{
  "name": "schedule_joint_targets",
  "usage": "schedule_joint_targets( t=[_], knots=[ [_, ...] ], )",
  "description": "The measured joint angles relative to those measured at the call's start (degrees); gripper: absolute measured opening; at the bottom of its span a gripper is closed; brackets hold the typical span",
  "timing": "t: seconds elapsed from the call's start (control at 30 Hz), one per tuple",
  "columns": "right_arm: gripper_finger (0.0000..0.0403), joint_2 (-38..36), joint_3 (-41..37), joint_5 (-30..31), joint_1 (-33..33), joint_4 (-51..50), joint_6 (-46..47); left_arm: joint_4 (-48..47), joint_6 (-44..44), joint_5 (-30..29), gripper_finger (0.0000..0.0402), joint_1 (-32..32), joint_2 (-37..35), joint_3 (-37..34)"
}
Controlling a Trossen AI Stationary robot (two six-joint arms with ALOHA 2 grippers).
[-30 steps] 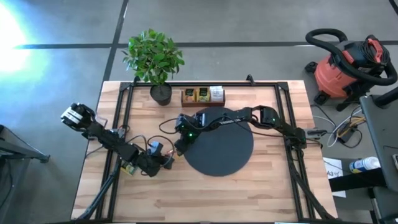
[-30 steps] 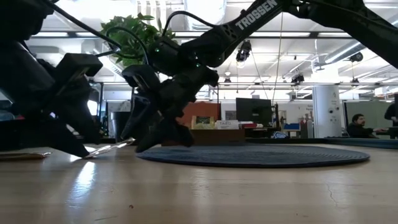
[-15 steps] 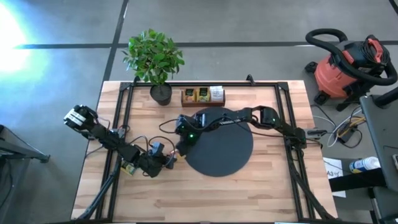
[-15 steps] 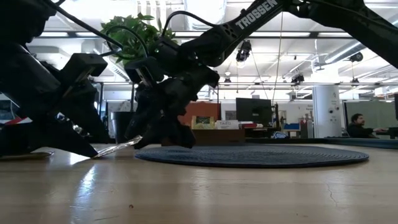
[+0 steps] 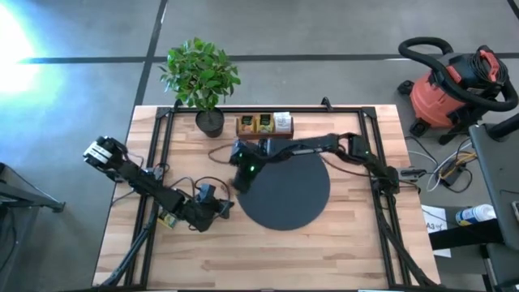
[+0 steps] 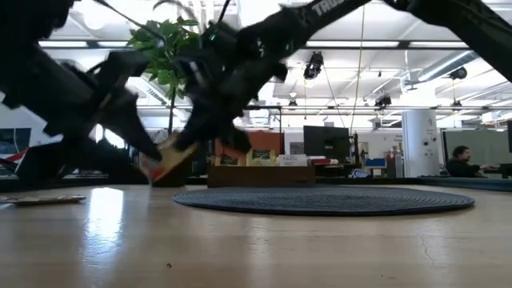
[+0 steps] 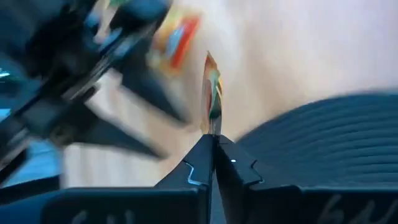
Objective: Pick & Place Tea
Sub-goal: Put the top orange tea bag into the left slot of the wooden organizer
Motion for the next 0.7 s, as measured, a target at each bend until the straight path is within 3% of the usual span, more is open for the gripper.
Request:
schedule_joint_targets(
  t=[0.2,0.27,0.53,0.7],
  knots=[
    [0.0008,-7.68,3.59,18.85,-4.37,-13.69,-20.11,0.08,2.44,-5.27,0.0137,-0.02,-4.08,0.99],
    [0.0008,-8.98,5.29,22.57,-7.15,-16.09,-25.36,-0.14,3.69,-6.98,0.0137,-0.02,-5.53,0.99],
    [0.0008,-6.20,13.34,22.61,-21.16,-18.98,-37.47,0.08,6.27,-10.03,0.0137,0.10,-8.03,0.99],
    [0.0008,-1.40,19.48,16.84,-23.08,-25.82,-47.81,0.12,5.33,-10.26,0.0137,0.13,-8.04,0.99]
  ],
)
